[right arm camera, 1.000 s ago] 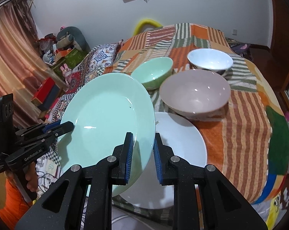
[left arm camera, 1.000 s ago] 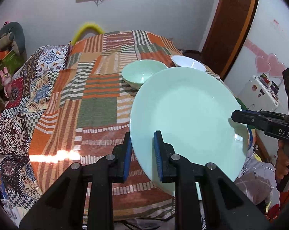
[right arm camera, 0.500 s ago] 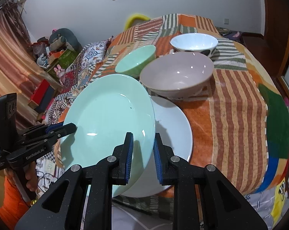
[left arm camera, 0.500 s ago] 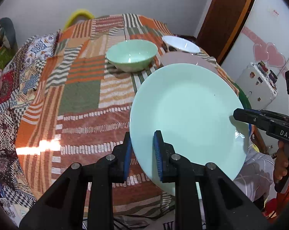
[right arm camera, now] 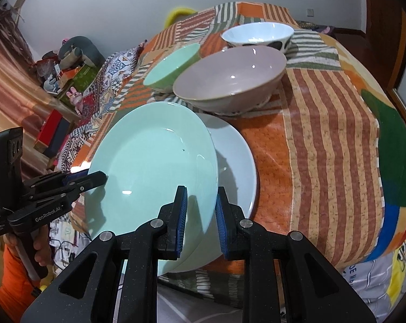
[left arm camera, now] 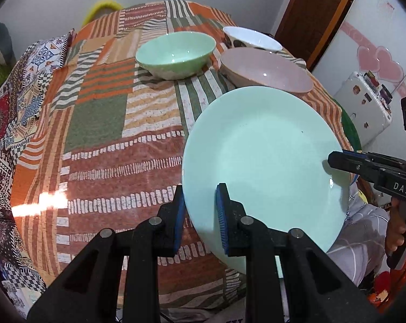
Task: Organize plates and bowls
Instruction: 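Lower the mint green plate onto the white plate and open both tools, then move both tools to the rim of the pale pink bowl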
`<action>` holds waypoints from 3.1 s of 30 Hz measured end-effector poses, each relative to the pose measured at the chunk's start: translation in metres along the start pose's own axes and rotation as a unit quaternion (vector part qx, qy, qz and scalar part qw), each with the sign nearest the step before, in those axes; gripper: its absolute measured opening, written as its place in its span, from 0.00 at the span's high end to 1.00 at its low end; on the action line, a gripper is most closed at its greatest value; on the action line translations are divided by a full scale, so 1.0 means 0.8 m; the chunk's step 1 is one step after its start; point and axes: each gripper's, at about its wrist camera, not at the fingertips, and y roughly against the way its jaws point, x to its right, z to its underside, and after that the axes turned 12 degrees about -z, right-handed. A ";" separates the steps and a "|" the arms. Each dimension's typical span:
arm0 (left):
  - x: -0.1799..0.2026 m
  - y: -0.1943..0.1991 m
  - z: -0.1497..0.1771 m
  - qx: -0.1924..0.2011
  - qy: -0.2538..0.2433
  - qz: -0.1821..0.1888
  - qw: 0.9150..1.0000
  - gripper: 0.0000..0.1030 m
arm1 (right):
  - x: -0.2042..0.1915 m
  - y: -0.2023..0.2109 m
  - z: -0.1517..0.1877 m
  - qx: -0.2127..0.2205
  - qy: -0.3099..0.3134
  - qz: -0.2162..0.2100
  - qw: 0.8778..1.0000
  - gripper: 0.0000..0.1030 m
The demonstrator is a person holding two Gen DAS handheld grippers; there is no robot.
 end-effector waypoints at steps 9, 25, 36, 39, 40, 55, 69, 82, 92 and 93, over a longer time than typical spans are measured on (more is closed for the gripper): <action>0.010 -0.023 -0.005 -0.021 -0.014 0.005 1.000 0.79 | 0.017 -0.002 0.005 -0.008 -0.020 0.009 1.000 0.81; 0.015 -0.042 -0.014 -0.027 -0.031 -0.028 0.999 0.79 | 0.015 -0.013 0.004 -0.024 -0.010 0.019 0.999 0.81; 0.014 -0.049 -0.011 -0.034 -0.025 -0.025 0.999 0.79 | 0.014 -0.013 0.003 -0.019 -0.011 0.018 1.000 0.81; 0.013 -0.049 -0.012 -0.035 -0.026 -0.024 0.999 0.79 | 0.014 -0.009 0.002 -0.013 -0.012 0.024 1.000 0.81; 0.013 -0.048 -0.012 -0.034 -0.026 -0.024 0.999 0.79 | 0.013 -0.006 0.002 -0.009 -0.009 0.029 1.000 0.81; 0.007 0.036 -0.049 0.086 -0.010 -0.033 0.996 0.58 | -0.014 0.034 -0.032 0.064 0.054 0.060 0.995 0.65; 0.035 0.003 -0.118 0.100 -0.007 -0.011 0.995 0.56 | 0.018 0.045 -0.077 0.102 0.030 0.079 0.991 0.60; 0.059 -0.065 -0.167 0.067 -0.017 0.004 0.998 0.56 | 0.063 0.024 -0.109 0.094 -0.002 0.083 0.992 0.48; 0.062 -0.108 -0.186 0.045 -0.020 0.010 0.999 0.56 | 0.087 0.008 -0.123 0.076 -0.017 0.068 0.995 0.48; 0.062 -0.110 -0.187 0.044 -0.018 0.012 0.999 0.56 | 0.088 0.007 -0.124 0.074 -0.016 0.068 0.995 0.48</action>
